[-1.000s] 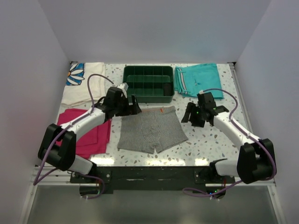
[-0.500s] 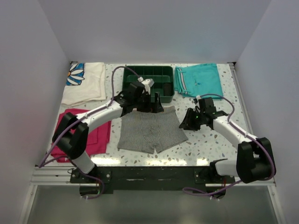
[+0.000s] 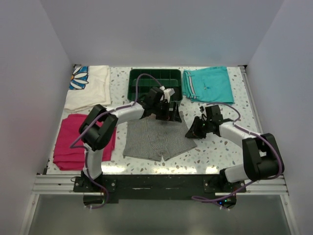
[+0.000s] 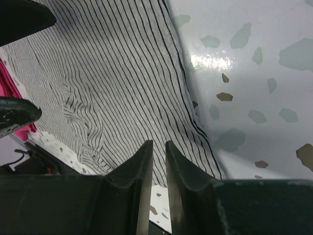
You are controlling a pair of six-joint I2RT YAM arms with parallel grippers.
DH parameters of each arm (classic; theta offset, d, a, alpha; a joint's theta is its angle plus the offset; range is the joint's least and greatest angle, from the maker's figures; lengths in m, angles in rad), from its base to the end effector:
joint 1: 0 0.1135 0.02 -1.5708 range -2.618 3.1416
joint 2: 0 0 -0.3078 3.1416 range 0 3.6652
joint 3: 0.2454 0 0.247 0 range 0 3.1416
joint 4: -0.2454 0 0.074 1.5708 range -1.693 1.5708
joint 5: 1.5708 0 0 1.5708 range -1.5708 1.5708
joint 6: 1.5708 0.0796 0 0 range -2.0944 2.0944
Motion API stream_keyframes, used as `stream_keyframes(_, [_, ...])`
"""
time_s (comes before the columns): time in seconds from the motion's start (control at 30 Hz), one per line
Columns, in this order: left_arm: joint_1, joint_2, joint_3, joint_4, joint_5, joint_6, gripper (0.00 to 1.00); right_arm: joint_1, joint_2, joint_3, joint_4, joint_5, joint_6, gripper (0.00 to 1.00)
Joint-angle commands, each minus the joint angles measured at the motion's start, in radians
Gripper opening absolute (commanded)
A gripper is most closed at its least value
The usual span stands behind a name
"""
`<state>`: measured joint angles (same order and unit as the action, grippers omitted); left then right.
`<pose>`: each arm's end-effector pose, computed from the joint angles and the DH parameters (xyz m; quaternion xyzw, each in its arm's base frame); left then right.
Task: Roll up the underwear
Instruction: Fold the underwear at the center of the board.
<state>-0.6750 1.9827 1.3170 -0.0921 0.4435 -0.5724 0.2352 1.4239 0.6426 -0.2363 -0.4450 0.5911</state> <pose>0.3493 -0.3233 0.1945 0.1328 0.8904 -0.3893 0.1951 0.2487 0.0948 0.1678 0.1068 0.9341 0.3014 0.1587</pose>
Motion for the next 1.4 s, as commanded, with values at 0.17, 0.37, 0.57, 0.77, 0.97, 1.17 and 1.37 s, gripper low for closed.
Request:
stream_keyframes(0.17, [-0.011, 0.080, 0.105, 0.161, 0.087, -0.026, 0.99, 0.000, 0.043, -0.018, 0.068, -0.023, -0.005, 0.20])
stream_keyframes(0.37, [-0.011, 0.130, 0.123, 0.184, 0.119, -0.046, 0.99, 0.000, 0.041, -0.037, 0.066, -0.015, -0.011, 0.20])
stream_keyframes(0.57, [-0.009, 0.157, 0.125, 0.204, 0.101, -0.046, 0.99, 0.000, 0.030, -0.057, 0.054, -0.011, -0.017, 0.20])
stream_keyframes(0.77, [-0.011, 0.176, 0.126, 0.186, 0.061, -0.030, 0.99, 0.000, 0.012, -0.101, 0.049, -0.006, -0.019, 0.20])
stream_keyframes(0.97, [-0.023, 0.125, 0.106, 0.157, -0.020, 0.017, 0.97, 0.000, -0.020, -0.139, 0.041, 0.008, -0.017, 0.20])
stream_keyframes(1.17, [-0.058, 0.062, 0.110, 0.114, -0.043, 0.075, 0.98, 0.000, -0.026, -0.127, 0.029, 0.009, -0.016, 0.21])
stream_keyframes(1.37, [-0.089, 0.074, 0.087, 0.094, -0.017, 0.062, 0.98, 0.000, -0.066, -0.116, -0.001, 0.015, -0.019, 0.21])
